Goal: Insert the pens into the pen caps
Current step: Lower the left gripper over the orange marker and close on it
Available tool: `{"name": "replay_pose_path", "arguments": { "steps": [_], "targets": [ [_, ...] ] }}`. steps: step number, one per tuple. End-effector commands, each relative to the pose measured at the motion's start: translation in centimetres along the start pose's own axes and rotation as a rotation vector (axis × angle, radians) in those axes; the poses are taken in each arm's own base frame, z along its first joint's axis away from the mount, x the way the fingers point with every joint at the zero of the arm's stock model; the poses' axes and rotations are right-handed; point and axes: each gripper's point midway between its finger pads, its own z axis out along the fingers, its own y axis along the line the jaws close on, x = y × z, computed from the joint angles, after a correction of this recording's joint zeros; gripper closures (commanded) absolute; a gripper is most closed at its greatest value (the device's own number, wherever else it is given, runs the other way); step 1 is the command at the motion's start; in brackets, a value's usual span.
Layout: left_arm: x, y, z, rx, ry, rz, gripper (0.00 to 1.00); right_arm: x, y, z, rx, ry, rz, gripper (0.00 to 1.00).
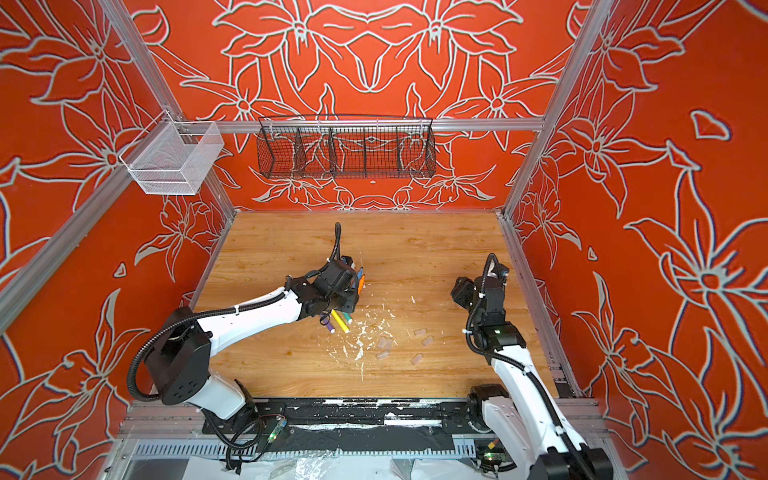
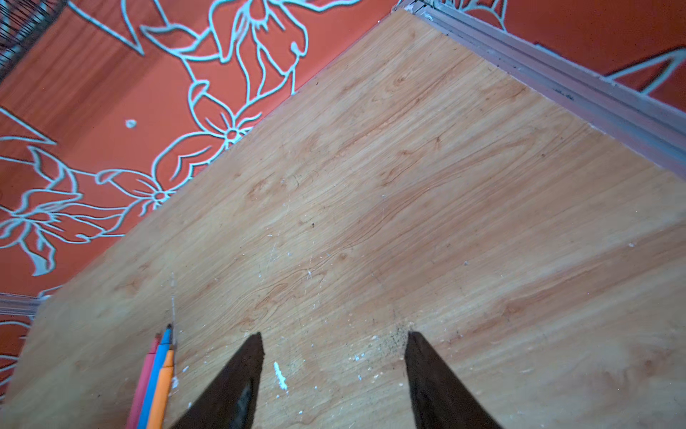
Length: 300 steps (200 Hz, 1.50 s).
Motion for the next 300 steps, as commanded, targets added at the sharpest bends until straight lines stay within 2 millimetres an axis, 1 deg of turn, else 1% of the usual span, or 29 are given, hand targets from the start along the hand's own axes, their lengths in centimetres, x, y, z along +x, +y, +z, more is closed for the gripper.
{"name": "replay_pose_path", "arguments": {
  "steps": [1, 9, 25, 52, 84, 109, 141, 163, 179, 234, 258, 274, 300],
  "targets": [
    [0.3, 0.5, 0.5, -0.046, 0.046, 0.044, 0.52, -0.4, -0.3, 1.6, 0.054, -0.01, 0.008, 0.44],
    [0.3, 0.4, 0.8, -0.052, 0.056, 0.048, 0.53, 0.5, -0.7, 2.0, 0.075, 0.026, 0.024, 0.44],
    [0.4, 0.2, 1.6, -0.055, 0.079, 0.059, 0.56, 1.1, 0.4, 2.2, 0.024, 0.073, 0.001, 0.44],
    [0.6, 0.5, 3.0, -0.102, 0.112, 0.077, 0.58, 1.2, 0.8, 1.8, 0.013, 0.083, -0.001, 0.42],
    [0.7, 0.6, 4.7, -0.145, 0.157, 0.102, 0.62, 1.2, 2.6, 1.2, -0.046, 0.085, -0.025, 0.42],
    [1.2, 0.3, 6.0, -0.151, 0.215, 0.112, 0.67, 0.9, 3.4, 0.5, -0.05, 0.059, -0.072, 0.42],
    [1.7, 0.5, 7.2, -0.181, 0.264, 0.11, 0.69, 1.0, 3.6, 0.4, -0.051, 0.059, -0.088, 0.41],
    [1.7, 1.3, 7.6, -0.214, 0.276, 0.098, 0.69, 1.2, 3.9, 0.6, -0.056, 0.071, -0.098, 0.41],
    [1.7, 1.5, 7.8, -0.199, 0.287, 0.079, 0.69, 1.3, 4.0, 0.6, -0.053, 0.077, -0.105, 0.41],
    [2.4, 0.5, 8.8, -0.126, 0.34, 0.071, 0.69, 1.1, 4.2, 0.3, -0.053, 0.069, -0.116, 0.41],
    [2.5, 0.7, 9.4, -0.122, 0.363, 0.063, 0.7, 1.0, 4.2, 0.1, -0.051, 0.063, -0.124, 0.41],
    [2.6, 0.9, 10.0, -0.114, 0.383, 0.05, 0.7, 0.9, 4.1, 0.0, -0.048, 0.058, -0.124, 0.41],
    [3.0, 1.9, 10.7, -0.142, 0.433, 0.032, 0.7, 0.9, 4.2, -0.1, -0.054, 0.055, -0.126, 0.41]
  ]
}}
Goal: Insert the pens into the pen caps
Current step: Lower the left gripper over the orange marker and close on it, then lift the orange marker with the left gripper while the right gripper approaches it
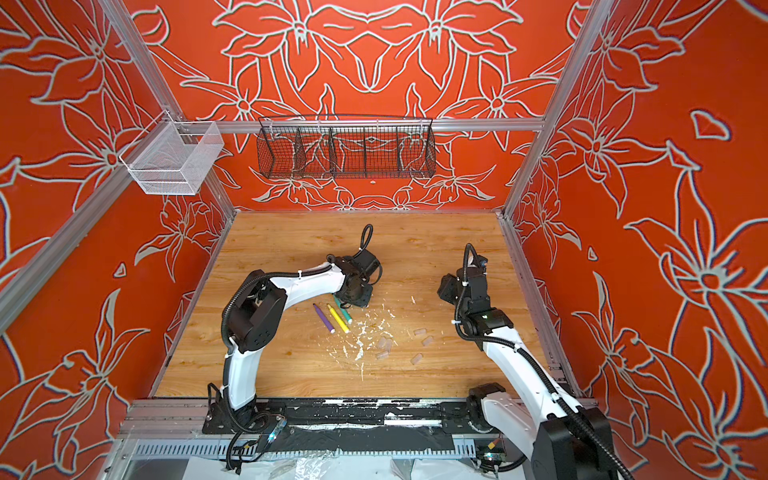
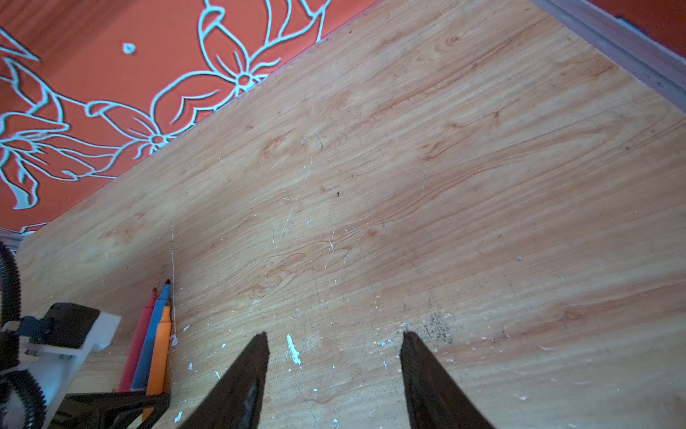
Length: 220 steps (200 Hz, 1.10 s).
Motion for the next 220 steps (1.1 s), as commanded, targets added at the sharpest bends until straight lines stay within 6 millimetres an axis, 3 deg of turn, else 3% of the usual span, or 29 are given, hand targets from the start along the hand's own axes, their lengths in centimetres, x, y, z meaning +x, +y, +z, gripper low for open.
{"name": "replay_pose_path", "arguments": {
  "steps": [1, 52, 118, 155, 172, 195, 205, 220],
  "targets": [
    [1.6, 1.3, 1.8, -0.029, 0.108, -0.016, 0.7, -1.5, 0.6, -0.8, -0.004, -0.045, -0.008, 0.41],
    [1.5, 2.3, 3.2, -0.084, 0.167, -0.044, 0.71, -1.3, 0.6, -0.7, 0.006, -0.04, -0.017, 0.41],
    [1.0, 2.2, 2.1, -0.059, 0.126, -0.045, 1.0, -1.2, 0.9, -0.6, -0.011, -0.034, -0.009, 0.39],
    [-0.3, 1.0, -1.7, 0.011, -0.028, -0.011, 1.0, 0.0, -0.1, 0.5, 0.017, -0.016, 0.06, 0.31],
    [-0.6, 0.1, -4.0, 0.045, -0.136, 0.016, 1.0, 0.9, -1.1, 1.1, 0.054, 0.018, 0.212, 0.3],
    [-0.5, -2.3, -7.4, 0.144, -0.28, 0.078, 1.0, 1.4, 2.6, 1.9, -0.145, 0.094, 0.262, 0.3],
    [-0.2, -3.1, -8.7, 0.162, -0.336, 0.113, 1.0, 1.4, 4.4, 1.8, -0.237, 0.113, 0.234, 0.37],
    [0.3, -4.2, -10.2, 0.169, -0.406, 0.161, 1.0, 1.5, 5.3, 1.4, -0.285, 0.083, 0.182, 0.38]
  ]
}}
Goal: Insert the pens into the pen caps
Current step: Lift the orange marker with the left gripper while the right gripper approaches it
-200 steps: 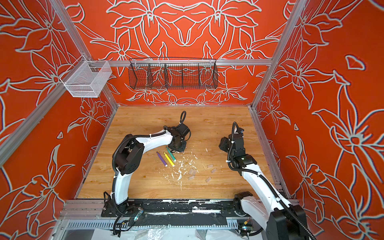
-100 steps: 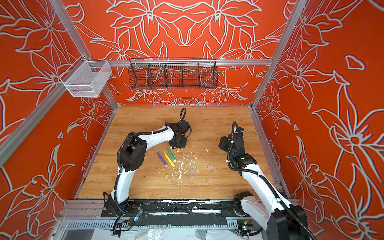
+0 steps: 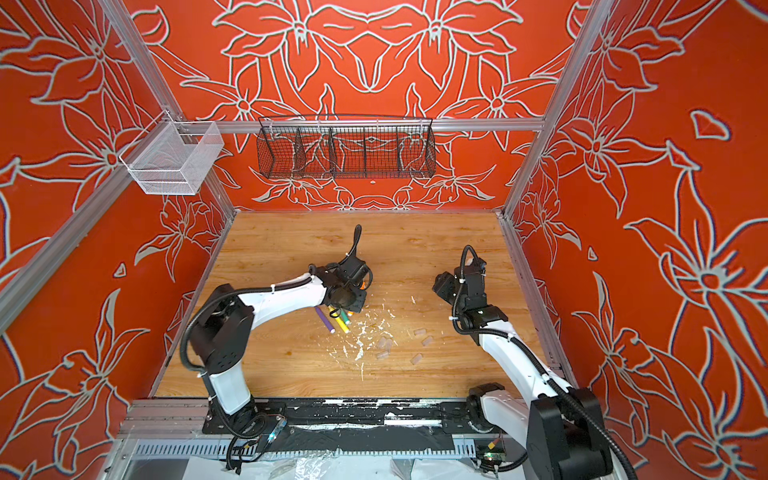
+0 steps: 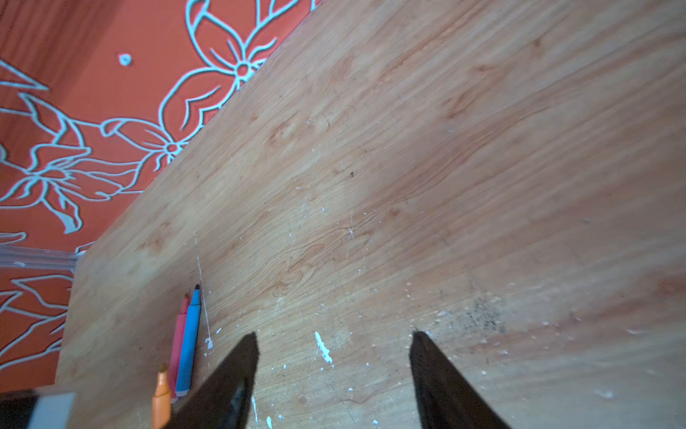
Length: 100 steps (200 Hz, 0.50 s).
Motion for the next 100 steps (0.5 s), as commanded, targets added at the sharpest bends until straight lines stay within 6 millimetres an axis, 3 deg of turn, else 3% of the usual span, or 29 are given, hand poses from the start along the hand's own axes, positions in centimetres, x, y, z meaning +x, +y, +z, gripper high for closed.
{"name": "replay_pose_path", "arguments": {
  "steps": [1, 12, 37, 65, 90, 100],
  "targets": [
    [-2.6, -2.8, -3.0, 0.061, -0.2, 0.082, 1.0, 0.4, 3.7, -0.4, -0.194, 0.007, -0.009, 0.38],
    [-2.6, -3.5, -3.8, 0.077, -0.231, 0.095, 1.0, 0.8, 4.3, -0.9, -0.244, 0.016, -0.005, 0.36],
    [-2.3, -4.7, -5.0, 0.146, -0.268, 0.105, 1.0, 1.7, 7.1, -2.9, -0.366, 0.017, -0.108, 0.4],
    [-2.1, -5.2, -5.9, 0.176, -0.288, 0.101, 1.0, 3.7, 11.3, -4.8, -0.511, 0.016, -0.227, 0.45],
    [-4.1, -3.7, -6.8, 0.132, -0.395, -0.051, 1.0, 5.3, 13.2, -5.3, -0.575, 0.033, -0.276, 0.45],
    [-4.9, -4.0, -7.5, 0.157, -0.411, -0.086, 1.0, 5.7, 13.4, -5.1, -0.593, 0.048, -0.257, 0.44]
  ]
}}
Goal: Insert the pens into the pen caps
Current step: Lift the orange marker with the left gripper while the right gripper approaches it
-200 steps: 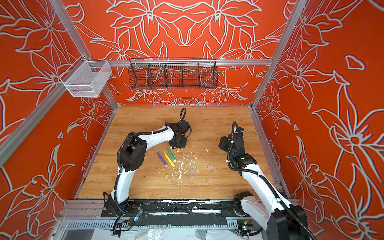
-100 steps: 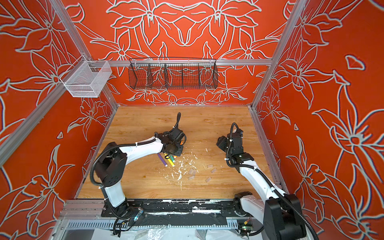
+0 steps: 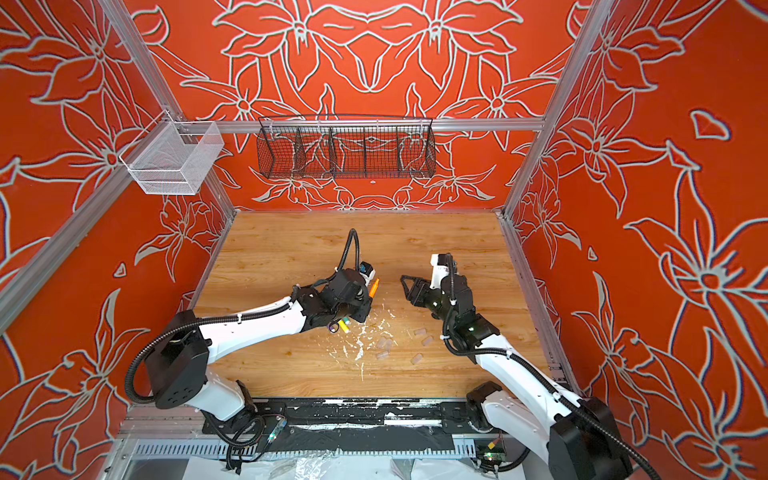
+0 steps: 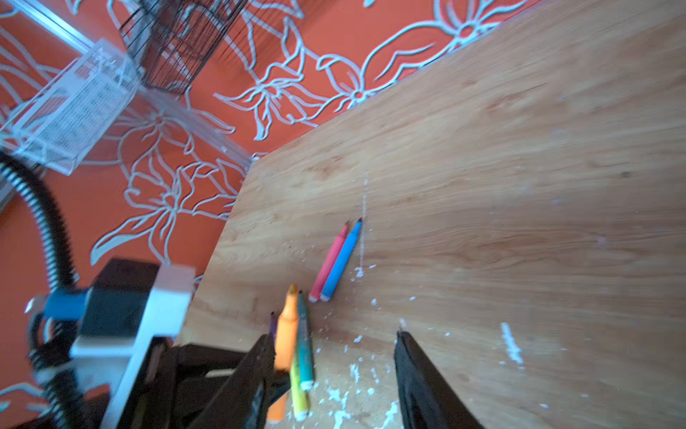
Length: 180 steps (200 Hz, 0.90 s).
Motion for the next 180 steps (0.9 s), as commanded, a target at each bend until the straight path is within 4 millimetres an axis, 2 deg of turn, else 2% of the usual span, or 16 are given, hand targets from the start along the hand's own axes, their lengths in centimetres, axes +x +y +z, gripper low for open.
{"name": "replay_pose_path", "arguments": {
  "steps": [1, 10, 22, 45, 57, 87, 103, 153, 168, 180],
  "targets": [
    [-4.2, -0.3, -1.8, 0.014, -0.152, -0.126, 1.0, -0.3, 1.7, 0.5, -0.083, -0.024, -0.028, 0.44],
    [-4.6, -1.5, -2.0, 0.072, -0.162, -0.098, 1.0, -0.1, 2.0, 0.7, -0.103, -0.016, -0.021, 0.44],
    [-4.0, -2.8, -1.7, 0.125, -0.172, -0.027, 1.0, 0.2, 2.3, 1.0, -0.124, -0.001, -0.016, 0.44],
    [-1.9, -2.4, -0.9, 0.1, -0.132, 0.041, 1.0, 0.5, 2.8, 1.1, -0.162, 0.009, 0.006, 0.46],
    [-2.1, -2.1, -1.2, 0.082, -0.123, 0.029, 1.0, 0.5, 3.0, 1.1, -0.178, 0.016, 0.018, 0.45],
    [-3.0, -3.7, -2.5, 0.161, -0.169, 0.065, 1.0, 1.2, 3.5, 1.8, -0.222, 0.047, 0.051, 0.48],
    [-2.6, -4.2, -2.3, 0.191, -0.163, 0.07, 1.0, 1.7, 3.6, 2.5, -0.231, 0.078, 0.069, 0.52],
    [-2.4, -5.4, -1.8, 0.223, -0.126, 0.09, 1.0, 3.8, 3.8, 4.5, -0.224, 0.161, 0.077, 0.54],
    [-2.3, -5.7, -1.8, 0.237, -0.121, 0.092, 1.0, 4.3, 3.7, 4.9, -0.218, 0.177, 0.079, 0.58],
    [-2.3, -5.9, -1.9, 0.244, -0.122, 0.099, 1.0, 4.5, 3.6, 5.2, -0.212, 0.179, 0.083, 0.66]
  ]
}}
